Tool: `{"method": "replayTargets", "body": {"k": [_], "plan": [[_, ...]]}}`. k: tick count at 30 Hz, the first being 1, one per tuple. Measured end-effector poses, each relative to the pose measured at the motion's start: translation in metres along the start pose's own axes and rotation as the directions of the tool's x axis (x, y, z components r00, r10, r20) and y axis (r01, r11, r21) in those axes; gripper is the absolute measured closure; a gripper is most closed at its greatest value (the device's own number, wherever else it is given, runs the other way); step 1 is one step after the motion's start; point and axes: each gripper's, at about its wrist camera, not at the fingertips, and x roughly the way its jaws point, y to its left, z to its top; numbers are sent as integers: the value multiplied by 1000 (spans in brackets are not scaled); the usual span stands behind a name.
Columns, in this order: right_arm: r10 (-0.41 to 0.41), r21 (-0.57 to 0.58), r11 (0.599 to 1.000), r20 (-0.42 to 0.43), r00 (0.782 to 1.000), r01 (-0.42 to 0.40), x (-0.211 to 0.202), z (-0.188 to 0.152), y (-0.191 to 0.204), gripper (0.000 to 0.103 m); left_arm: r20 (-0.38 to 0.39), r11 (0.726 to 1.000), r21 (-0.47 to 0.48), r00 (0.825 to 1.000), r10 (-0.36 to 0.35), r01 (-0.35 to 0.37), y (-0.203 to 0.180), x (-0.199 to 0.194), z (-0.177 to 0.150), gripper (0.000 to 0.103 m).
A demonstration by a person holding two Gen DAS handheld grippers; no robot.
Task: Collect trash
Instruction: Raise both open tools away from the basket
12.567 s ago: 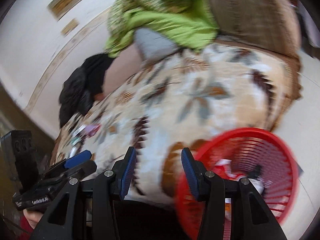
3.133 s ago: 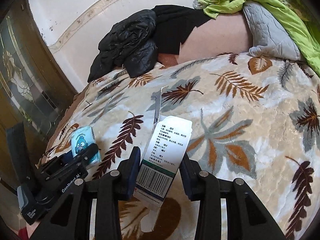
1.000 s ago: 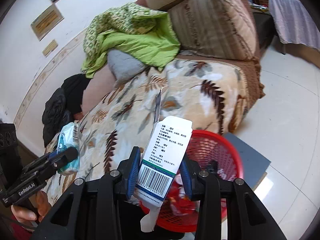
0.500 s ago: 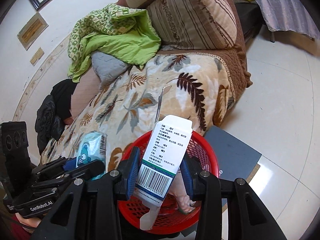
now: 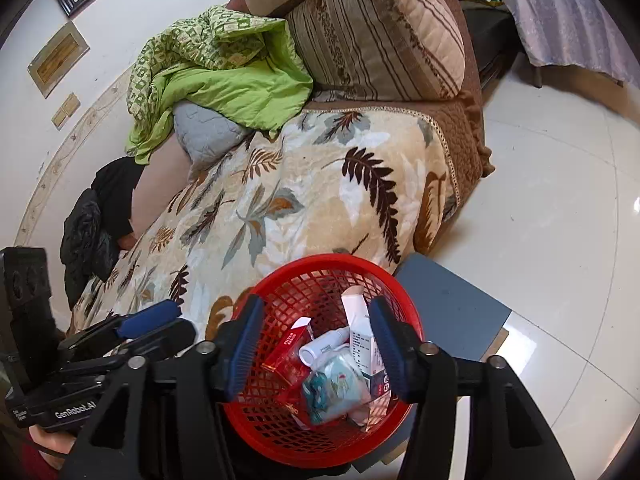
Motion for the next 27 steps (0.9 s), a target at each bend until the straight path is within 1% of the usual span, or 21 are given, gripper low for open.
{"method": "replayTargets", "body": {"k": [1,3,4,5,6,7,8,9,11,13,16,17,20,21,22,23,25,27], "plan": [[-24,-15,1000,14,1000,24,-3,0,5,37,24,1000,-3,999,22,-22,3,-9,-1,34],[-97,-60,993,57,994,101,-11,0,20,31,70,998,-8,996,60,-59,10,-25,-4,27],[-144,-89,984,90,986,152,-16,-1,32,26,90,997,-10,993,74,-73,13,-34,-6,25],[-173,-108,977,113,978,185,-19,-3,41,20,109,996,-11,990,90,-90,16,-42,-7,22],[-201,-122,968,136,970,218,-22,-5,49,17,129,994,-14,985,113,-112,19,-51,-9,19],[-231,-130,959,161,959,253,-26,-8,58,12,155,990,-20,978,142,-140,23,-62,-13,17],[-247,-134,953,178,953,272,-28,-10,64,10,174,988,-25,972,157,-155,26,-70,-15,14],[-262,-136,947,196,945,291,-31,-13,71,9,206,983,-32,961,186,-183,31,-84,-20,11],[-296,-144,932,227,928,333,-34,-21,88,5,240,973,-40,943,230,-227,37,-100,-28,6],[-315,-138,926,238,919,353,-36,-29,100,0,263,966,-42,929,258,-257,46,-119,-39,5],[-339,-101,923,248,908,372,-38,-47,113,0,253,953,-54,919,303,-299,56,-136,-59,2],[-331,-89,928,252,909,363,-39,-56,116,0,251,946,-62,913,322,-317,60,-140,-68,2],[-276,-59,952,245,929,299,-41,-75,120,0,242,922,-77,890,387,-380,67,-150,-90,2],[-288,-51,950,227,930,307,-40,-80,124,0,226,908,-77,880,418,-411,69,-151,-97,2],[-323,-52,939,199,925,339,-36,-86,129,0,218,899,-74,873,437,-431,71,-151,-101,2],[-348,-66,928,190,918,366,-34,-89,132,0,221,895,-70,868,445,-441,72,-153,-106,2],[-373,-92,915,183,910,394,-33,-94,138,0,233,887,-79,857,461,-455,74,-157,-114,2],[-382,-105,908,189,904,406,-34,-97,142,0,240,883,-95,850,468,-459,78,-161,-117,2]]}}
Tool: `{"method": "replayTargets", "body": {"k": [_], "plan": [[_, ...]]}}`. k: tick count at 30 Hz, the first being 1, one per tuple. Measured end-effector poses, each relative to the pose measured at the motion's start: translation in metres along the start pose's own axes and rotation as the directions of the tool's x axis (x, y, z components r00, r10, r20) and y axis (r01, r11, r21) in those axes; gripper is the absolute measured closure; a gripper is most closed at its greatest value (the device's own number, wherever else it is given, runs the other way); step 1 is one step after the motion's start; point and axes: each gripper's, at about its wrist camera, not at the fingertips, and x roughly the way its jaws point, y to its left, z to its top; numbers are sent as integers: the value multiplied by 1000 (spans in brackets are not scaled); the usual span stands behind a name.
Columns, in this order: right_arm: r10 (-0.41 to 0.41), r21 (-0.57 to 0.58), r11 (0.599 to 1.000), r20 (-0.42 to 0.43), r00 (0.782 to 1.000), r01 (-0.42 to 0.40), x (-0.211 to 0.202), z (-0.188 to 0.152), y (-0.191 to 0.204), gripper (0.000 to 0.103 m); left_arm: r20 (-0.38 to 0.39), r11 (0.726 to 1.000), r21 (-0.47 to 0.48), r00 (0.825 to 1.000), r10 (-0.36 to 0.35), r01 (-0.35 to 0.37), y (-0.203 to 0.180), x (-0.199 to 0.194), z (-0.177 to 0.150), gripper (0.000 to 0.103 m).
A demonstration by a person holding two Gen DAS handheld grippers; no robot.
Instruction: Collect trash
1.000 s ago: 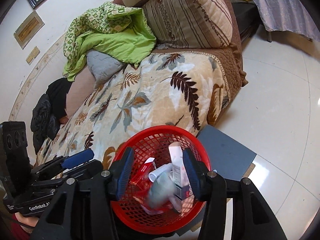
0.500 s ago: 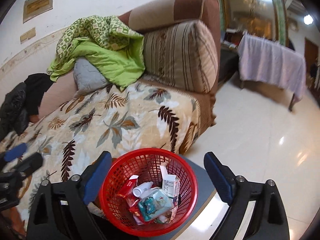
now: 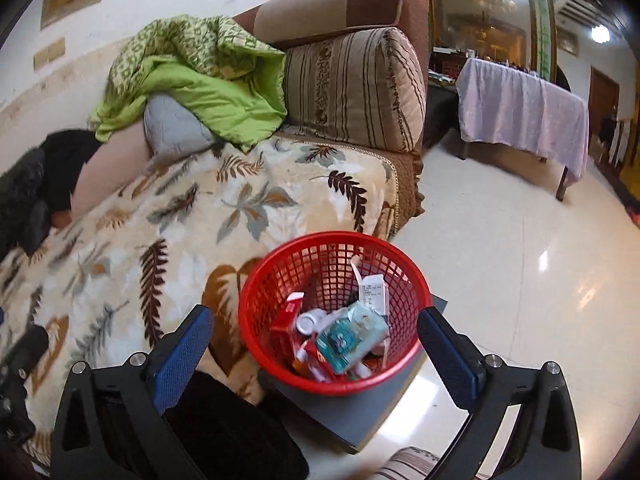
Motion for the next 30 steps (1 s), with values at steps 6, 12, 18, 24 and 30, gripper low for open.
{"method": "replayTargets", "body": {"k": [6,12,18,24,30], "plan": [[-9,-53,999,3,1000,9,-6,-3,11,0,15,998,23,998,56,-56,5,-1,-1,2],[-7,-77,997,-20,1000,6,-1,-5,15,0,0,993,56,995,104,-104,-1,4,-1,2],[-4,-80,997,-22,1000,2,-1,-6,17,0,24,978,91,982,186,-187,-5,5,-2,2],[1,-85,996,-25,1000,-3,1,-7,20,0,21,981,79,984,174,-175,-4,3,-3,2],[5,-97,995,-22,1000,-7,-1,-7,23,0,14,984,68,986,165,-166,-1,3,-3,2]]}}
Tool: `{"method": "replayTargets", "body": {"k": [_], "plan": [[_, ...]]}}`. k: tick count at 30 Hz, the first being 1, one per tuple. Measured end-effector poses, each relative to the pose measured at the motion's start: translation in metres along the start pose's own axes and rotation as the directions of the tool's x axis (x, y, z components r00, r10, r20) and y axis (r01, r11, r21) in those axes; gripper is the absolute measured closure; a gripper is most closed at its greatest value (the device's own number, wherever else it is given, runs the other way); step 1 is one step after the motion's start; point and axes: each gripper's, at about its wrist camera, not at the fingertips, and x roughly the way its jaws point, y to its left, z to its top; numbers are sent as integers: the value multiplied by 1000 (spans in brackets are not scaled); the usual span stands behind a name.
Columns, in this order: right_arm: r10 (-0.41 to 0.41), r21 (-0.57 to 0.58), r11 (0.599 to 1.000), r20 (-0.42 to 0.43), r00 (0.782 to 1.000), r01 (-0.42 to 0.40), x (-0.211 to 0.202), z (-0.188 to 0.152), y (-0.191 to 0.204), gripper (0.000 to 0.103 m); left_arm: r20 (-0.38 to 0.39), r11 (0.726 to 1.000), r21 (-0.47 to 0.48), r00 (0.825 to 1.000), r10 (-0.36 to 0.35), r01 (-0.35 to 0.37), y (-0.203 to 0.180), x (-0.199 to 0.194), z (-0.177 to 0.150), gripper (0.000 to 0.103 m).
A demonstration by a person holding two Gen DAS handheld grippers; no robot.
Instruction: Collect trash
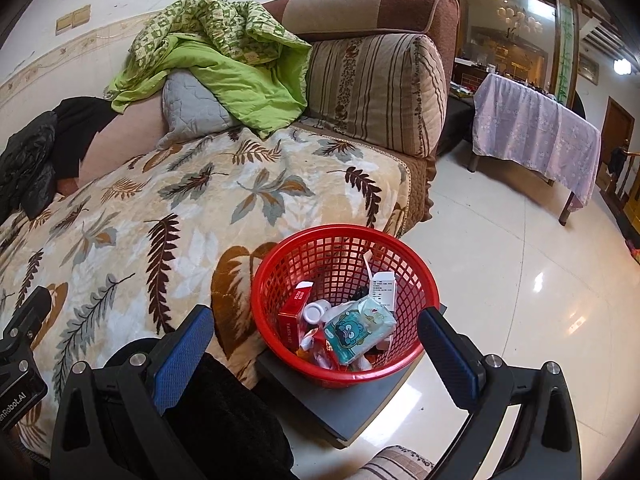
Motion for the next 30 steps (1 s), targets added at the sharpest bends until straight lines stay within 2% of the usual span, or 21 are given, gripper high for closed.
{"method": "replayTargets", "body": {"k": [30], "plan": [[6,-9,1000,-12,1000,-6,2,-1,2,0,-2,1000,-9,1000,-3,3,4,1,-3,2]]}}
